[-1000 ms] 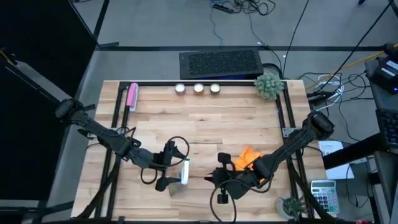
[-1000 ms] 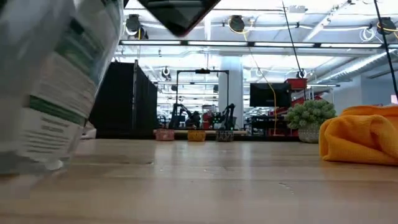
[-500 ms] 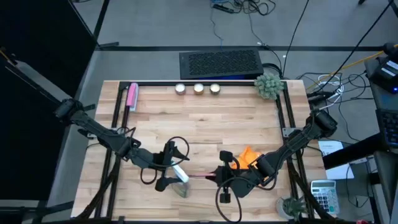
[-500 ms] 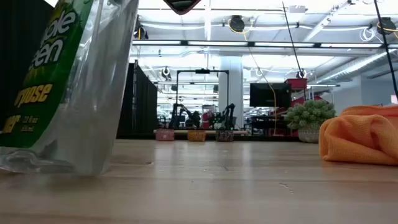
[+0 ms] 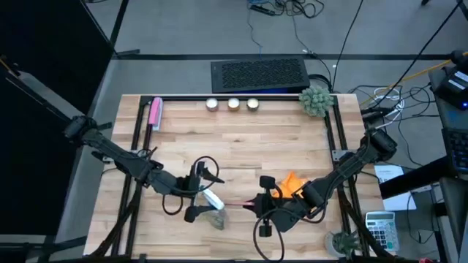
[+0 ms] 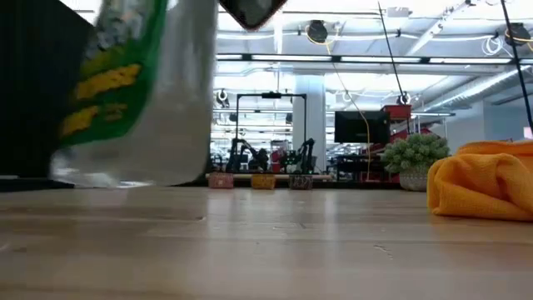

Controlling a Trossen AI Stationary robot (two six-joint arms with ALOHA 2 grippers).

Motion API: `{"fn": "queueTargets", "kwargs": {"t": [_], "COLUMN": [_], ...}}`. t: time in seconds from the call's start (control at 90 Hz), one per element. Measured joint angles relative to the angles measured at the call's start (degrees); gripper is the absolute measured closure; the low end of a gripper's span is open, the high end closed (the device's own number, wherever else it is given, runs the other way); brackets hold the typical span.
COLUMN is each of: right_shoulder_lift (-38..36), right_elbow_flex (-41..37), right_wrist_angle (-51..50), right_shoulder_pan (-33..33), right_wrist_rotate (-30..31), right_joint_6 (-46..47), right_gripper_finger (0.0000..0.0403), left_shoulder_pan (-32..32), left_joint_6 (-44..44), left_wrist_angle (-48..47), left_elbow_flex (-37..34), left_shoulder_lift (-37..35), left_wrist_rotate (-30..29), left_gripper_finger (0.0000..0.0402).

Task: Apply microfiber cloth
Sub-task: Spray the front of the cellphone with a spray bottle

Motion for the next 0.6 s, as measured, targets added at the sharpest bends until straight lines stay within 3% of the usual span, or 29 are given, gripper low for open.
{"fn": "queueTargets", "kwargs": {"t": [0.122,0.256,0.433,0.6], "right_shoulder_lift": [0.0,0.0,0.0,-0.3], "right_elbow_flex": [0.0,0.0,0.0,0.0], "right_wrist_angle": [-3.9,-6.9,-7.1,-10.9], "right_shoulder_pan": [0.0,0.0,0.3,0.7], "right_wrist_rotate": [-0.2,-0.2,-0.2,-0.4], "right_joint_6": [1.7,3.9,5.8,8.2], "right_gripper_finger": [0.0394,0.0394,0.0394,0.0394], "left_shoulder_pan": [0.0,0.0,0.0,-0.6], "left_joint_6": [-0.8,-1.1,-1.7,-8.0], "left_wrist_angle": [-4.9,-5.0,-6.1,-9.5], "left_elbow_flex": [0.0,0.0,0.0,0.0], "left_shoulder_lift": [0.0,0.0,0.0,0.0], "left_wrist_rotate": [0.4,4.3,4.7,5.2], "left_gripper_finger": [0.0016,0.0016,0.0016,0.0016]}}
